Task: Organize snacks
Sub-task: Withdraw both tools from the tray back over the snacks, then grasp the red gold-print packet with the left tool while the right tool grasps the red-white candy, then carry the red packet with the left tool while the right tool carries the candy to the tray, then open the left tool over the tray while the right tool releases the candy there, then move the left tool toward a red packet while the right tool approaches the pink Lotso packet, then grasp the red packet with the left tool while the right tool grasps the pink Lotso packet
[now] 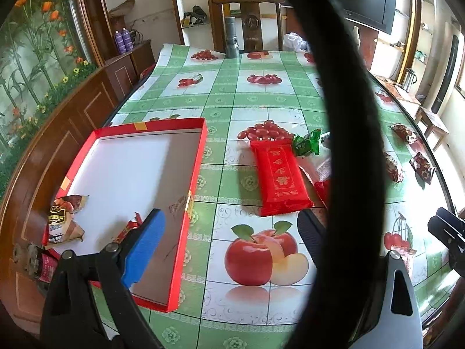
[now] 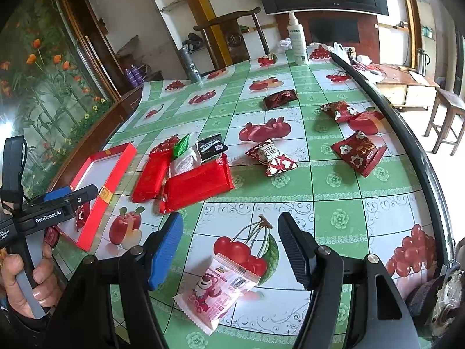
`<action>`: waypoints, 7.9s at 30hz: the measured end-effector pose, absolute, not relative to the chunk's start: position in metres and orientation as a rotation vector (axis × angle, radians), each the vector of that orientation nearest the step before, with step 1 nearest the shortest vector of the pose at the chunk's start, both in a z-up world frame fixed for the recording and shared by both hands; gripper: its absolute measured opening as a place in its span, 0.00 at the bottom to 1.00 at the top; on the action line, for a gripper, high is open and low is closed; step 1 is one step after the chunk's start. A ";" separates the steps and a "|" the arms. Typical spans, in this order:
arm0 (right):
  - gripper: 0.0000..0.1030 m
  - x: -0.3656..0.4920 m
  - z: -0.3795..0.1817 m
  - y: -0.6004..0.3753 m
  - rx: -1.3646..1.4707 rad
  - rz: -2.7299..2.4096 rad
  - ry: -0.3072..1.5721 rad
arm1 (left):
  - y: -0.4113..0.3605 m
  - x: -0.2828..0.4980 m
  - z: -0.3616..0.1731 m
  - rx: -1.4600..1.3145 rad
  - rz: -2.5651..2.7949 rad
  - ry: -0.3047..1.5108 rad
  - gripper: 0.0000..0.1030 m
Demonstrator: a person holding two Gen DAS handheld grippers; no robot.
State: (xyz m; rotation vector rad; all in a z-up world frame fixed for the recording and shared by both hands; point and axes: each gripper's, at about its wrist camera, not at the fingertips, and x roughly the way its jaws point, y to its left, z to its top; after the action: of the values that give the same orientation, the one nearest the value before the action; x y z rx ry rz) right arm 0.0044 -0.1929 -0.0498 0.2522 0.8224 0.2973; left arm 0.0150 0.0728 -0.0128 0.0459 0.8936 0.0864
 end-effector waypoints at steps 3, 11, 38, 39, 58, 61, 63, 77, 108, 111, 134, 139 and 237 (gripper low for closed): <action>0.66 0.008 -0.051 -0.195 0.259 0.295 0.830 | 0.070 0.023 -0.018 0.040 0.075 0.913 0.89; 0.66 0.018 -0.052 -0.199 0.262 0.287 0.834 | 0.050 0.040 -0.021 0.051 0.031 0.929 0.89; 0.67 0.124 -0.083 -0.182 0.088 0.239 0.934 | 0.036 0.120 -0.064 0.009 -0.001 1.073 0.90; 0.67 0.126 -0.087 -0.182 0.091 0.242 0.947 | 0.037 0.124 -0.067 0.012 0.001 1.080 0.90; 0.23 0.112 -0.075 -0.188 0.091 0.209 0.892 | 0.040 0.109 -0.067 0.052 -0.012 1.039 0.50; 0.23 0.099 -0.060 -0.188 0.131 0.241 0.862 | 0.044 0.097 -0.053 0.053 0.005 1.001 0.50; 0.23 0.087 -0.050 -0.186 0.154 0.267 0.841 | 0.047 0.087 -0.043 0.060 0.024 0.970 0.50; 0.23 0.035 -0.015 -0.131 0.147 0.438 0.759 | 0.086 0.032 0.002 0.033 0.163 0.834 0.50; 0.23 0.033 -0.011 0.014 0.030 0.738 0.803 | 0.212 -0.008 0.005 -0.084 0.380 0.801 0.50; 0.23 0.038 -0.015 0.027 0.028 0.758 0.817 | 0.225 -0.008 0.001 -0.101 0.395 0.807 0.50; 0.23 0.122 -0.064 0.128 -0.021 0.742 0.927 | 0.269 0.046 -0.060 -0.139 0.370 0.984 0.50; 0.26 0.127 -0.078 0.133 -0.029 0.746 0.970 | 0.274 0.047 -0.066 -0.155 0.361 1.004 0.50; 0.59 -0.014 -0.091 -0.155 0.113 0.248 0.997 | -0.076 0.101 -0.079 0.485 -0.406 1.054 0.85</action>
State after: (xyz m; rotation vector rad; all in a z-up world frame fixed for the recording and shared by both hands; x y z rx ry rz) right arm -0.0140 -0.1548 -0.0910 0.1128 0.9972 0.2485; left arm 0.1012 -0.0764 -0.0787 0.4846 1.0542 -0.4056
